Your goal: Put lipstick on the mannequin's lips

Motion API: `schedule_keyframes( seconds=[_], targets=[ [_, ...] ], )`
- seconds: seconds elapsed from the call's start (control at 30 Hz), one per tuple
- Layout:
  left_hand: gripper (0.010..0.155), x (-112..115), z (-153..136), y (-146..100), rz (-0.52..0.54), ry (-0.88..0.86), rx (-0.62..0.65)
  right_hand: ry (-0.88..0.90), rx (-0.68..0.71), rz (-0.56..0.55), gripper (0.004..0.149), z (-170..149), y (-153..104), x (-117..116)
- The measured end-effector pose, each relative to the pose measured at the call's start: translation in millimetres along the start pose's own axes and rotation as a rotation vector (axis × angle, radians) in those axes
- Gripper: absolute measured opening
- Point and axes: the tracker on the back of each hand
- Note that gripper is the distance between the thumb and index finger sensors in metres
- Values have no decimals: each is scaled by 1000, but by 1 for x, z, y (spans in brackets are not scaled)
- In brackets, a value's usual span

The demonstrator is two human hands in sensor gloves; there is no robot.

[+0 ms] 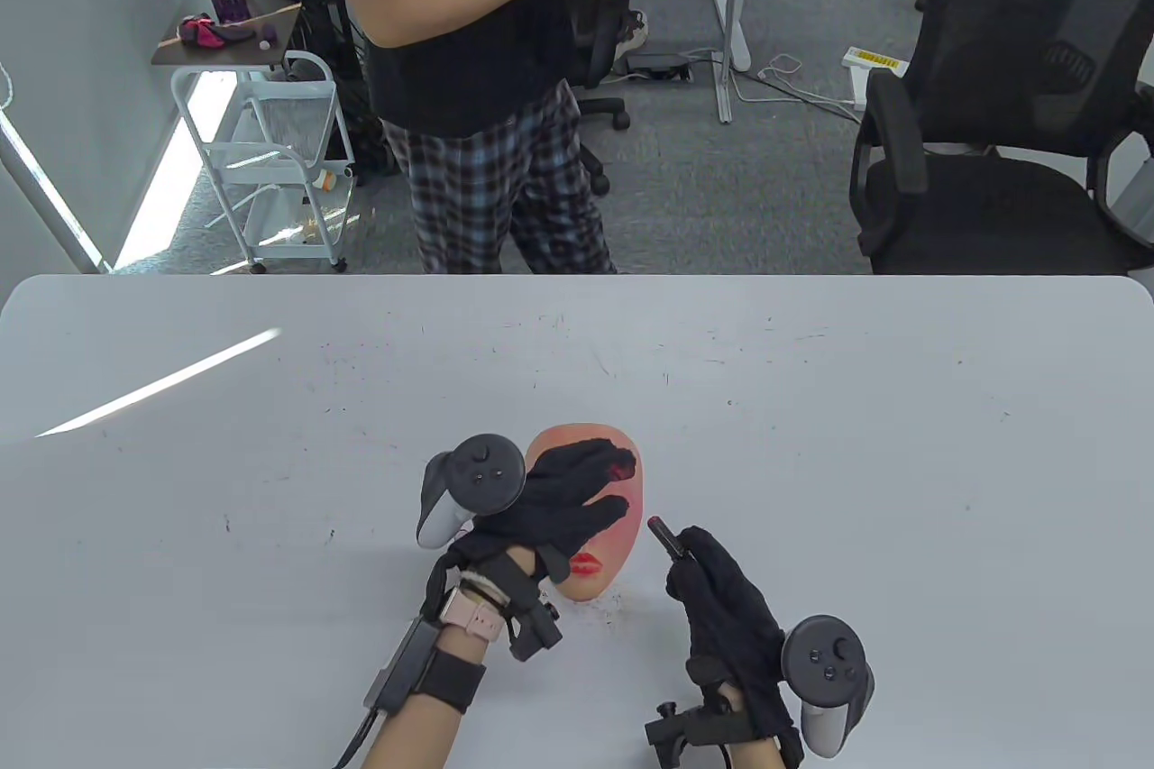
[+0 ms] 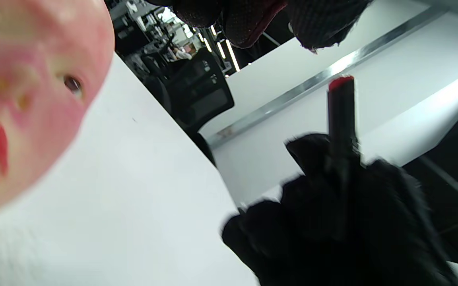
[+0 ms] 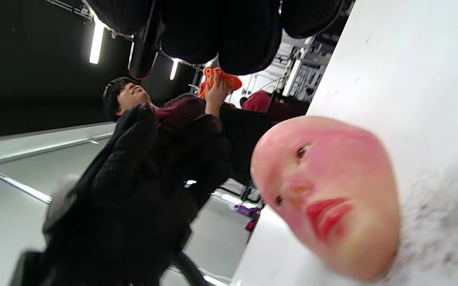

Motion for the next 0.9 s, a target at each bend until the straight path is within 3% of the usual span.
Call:
schedule_keyframes(
  seconds=[0.2, 0.3, 0.4, 0.57, 0.77, 0.83, 0.9],
  targets=[
    [69, 52, -23, -27, -43, -338, 107, 68, -56, 225, 55, -11, 2, -28],
    [60, 61, -34, -31, 21, -509, 104, 20, -81, 324, 56, -15, 1, -40],
    [57, 64, -42, -33, -11, -568, 114, -122, -57, 358, 56, -12, 1, -46],
    [51, 55, -48, -38, 132, -439, 147, -370, -22, 266, 53, -9, -1, -50],
    [42, 46, -47, -47, 308, -282, 157, -525, 53, 156, 52, -2, -9, -59],
    [41, 46, -48, -47, 311, -248, 146, -535, 59, 151, 53, -1, -11, -60],
    [50, 50, -50, -45, 228, -291, 140, -529, 49, 121, 53, -3, -11, -59]
  ],
)
Point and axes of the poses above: the tracker on the back of each hand, its own z axis roughly to the thumb side, its own y axis roughly from the wrist to the fingertips, x = y × z, and after that the axes turned 14 degrees about -x, right-handed
